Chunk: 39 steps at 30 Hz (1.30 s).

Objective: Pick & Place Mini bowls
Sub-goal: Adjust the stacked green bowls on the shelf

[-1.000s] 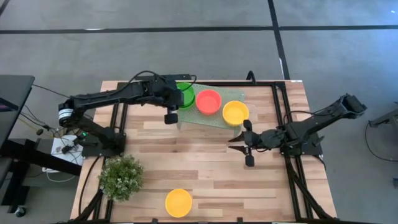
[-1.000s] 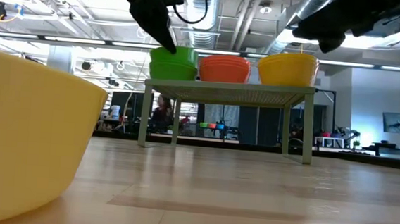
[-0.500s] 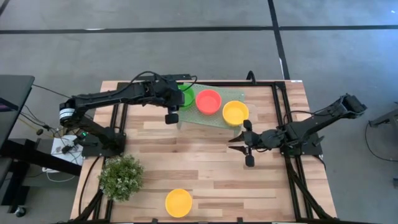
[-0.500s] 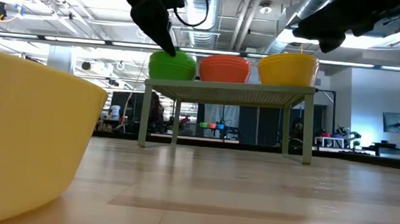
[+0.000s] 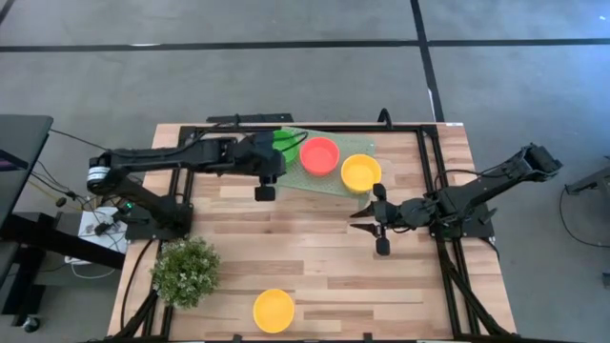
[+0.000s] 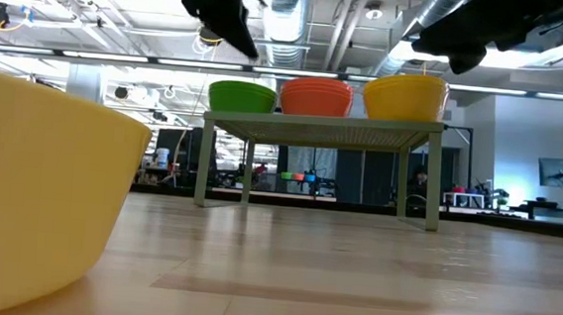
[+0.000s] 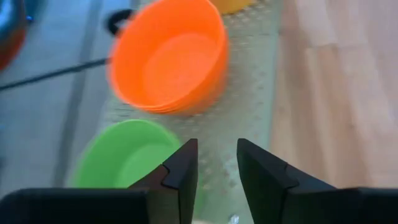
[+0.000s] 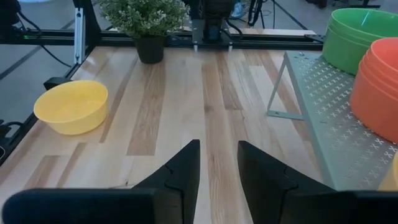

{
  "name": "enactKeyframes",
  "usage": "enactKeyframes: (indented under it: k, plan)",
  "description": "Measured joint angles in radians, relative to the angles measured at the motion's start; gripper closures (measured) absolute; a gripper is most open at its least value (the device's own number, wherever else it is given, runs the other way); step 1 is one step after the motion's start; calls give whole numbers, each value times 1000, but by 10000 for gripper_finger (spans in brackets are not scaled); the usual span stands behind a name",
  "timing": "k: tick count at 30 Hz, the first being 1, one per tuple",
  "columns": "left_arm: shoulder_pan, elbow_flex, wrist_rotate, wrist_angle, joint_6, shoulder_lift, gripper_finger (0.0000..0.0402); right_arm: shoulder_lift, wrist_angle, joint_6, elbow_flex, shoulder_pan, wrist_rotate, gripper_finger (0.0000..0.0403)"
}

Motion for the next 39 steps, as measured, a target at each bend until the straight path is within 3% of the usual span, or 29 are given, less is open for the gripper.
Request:
enactKeyframes:
  k: [4,6,13,20,31,39]
  plan:
    - [-90,0,-231,-20,-12,-57,295,0,0,0,0,0,0,300]
    - [-119,0,-274,-44,-59,-95,301,0,0,0,0,0,0,300]
    - [-131,-82,-281,-152,-289,-225,338,0,0,2,0,1,0,300]
    - [-32,-263,-281,-145,-323,-300,394,0,3,38,0,1,0,300]
    - [175,-337,-217,87,-240,-185,395,0,7,-28,0,-27,0,300]
    - [201,-337,-142,142,-225,-119,396,0,53,-79,1,-47,0,300]
